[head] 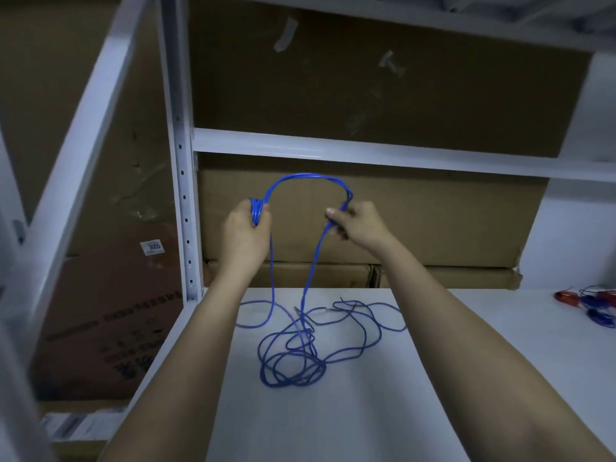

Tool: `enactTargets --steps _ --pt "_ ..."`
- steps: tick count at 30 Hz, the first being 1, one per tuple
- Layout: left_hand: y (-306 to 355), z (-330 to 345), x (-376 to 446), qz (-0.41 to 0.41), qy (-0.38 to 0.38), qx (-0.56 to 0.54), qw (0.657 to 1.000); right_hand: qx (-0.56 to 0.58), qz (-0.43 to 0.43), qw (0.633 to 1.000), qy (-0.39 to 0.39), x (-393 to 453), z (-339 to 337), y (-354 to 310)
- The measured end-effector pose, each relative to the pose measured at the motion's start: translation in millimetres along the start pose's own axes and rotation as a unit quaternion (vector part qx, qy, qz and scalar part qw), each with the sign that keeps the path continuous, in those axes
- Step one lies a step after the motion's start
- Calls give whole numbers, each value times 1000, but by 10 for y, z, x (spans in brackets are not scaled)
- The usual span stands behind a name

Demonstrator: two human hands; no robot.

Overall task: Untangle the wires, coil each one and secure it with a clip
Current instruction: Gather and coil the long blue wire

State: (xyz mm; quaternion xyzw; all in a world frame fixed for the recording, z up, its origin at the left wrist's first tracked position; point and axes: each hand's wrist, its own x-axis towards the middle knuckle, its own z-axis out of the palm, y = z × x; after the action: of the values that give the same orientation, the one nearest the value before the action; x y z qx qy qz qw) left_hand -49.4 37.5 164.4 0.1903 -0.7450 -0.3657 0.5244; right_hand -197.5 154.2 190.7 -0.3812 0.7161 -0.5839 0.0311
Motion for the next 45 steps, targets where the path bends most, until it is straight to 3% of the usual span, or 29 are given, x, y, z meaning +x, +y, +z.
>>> enactTargets --steps 4,9,11,13,16,18,20,22,25,27,29,30,31,32,34,36,39,42,45 --pt "-45 -28 -35 -35 7 -40 999 127 0 991 36 -135 53 221" --pt "-15 -29 -67 -66 15 -81 994 -31 100 981 -164 -296 205 624" --pt "-27 -44 -58 -68 25 -80 994 -28 60 991 -118 -271 253 572" --pt "-52 -70 -40 -63 26 -63 996 93 1 996 -8 -202 266 331" --pt "-96 -90 -25 -62 11 -43 997 302 -44 944 121 -81 204 -21" --pt "-118 -100 -39 -72 -1 -34 997 234 -62 959 147 -66 135 -64" --pt "-163 -124 -55 -83 -8 -25 996 56 -79 983 159 -56 72 40" --pt "-215 -158 -83 -93 -13 -15 995 -73 -119 970 201 -41 12 152" --pt "-287 -187 -137 -111 -33 2 993 -147 -153 944 253 -64 -25 254" --pt "-327 -183 -189 -121 -60 7 991 -217 -117 947 207 -81 -40 415" --pt "-385 -161 -243 -124 -84 16 989 -271 25 962 9 -112 -69 636" --pt "-413 -147 -271 -125 -93 27 987 -291 97 945 -113 -173 -74 731" --pt "-442 -132 -299 -126 -103 41 986 -305 148 922 -186 -235 -70 811" --pt "-470 -113 -327 -129 -110 51 984 -304 166 916 -201 -287 -66 874" --pt "-531 -75 -379 -139 -121 61 981 -213 140 957 -135 -376 10 946" --pt "-570 -41 -420 -141 -133 63 979 -124 67 990 -25 -461 113 929" --pt "-605 4 -482 -130 -155 44 978 -121 -81 986 82 -499 136 753" --pt "-593 26 -526 -119 -186 20 975 -243 -166 956 -9 -440 93 570" --pt "-578 22 -572 -99 -211 38 972 -414 -141 894 -100 -320 32 574"
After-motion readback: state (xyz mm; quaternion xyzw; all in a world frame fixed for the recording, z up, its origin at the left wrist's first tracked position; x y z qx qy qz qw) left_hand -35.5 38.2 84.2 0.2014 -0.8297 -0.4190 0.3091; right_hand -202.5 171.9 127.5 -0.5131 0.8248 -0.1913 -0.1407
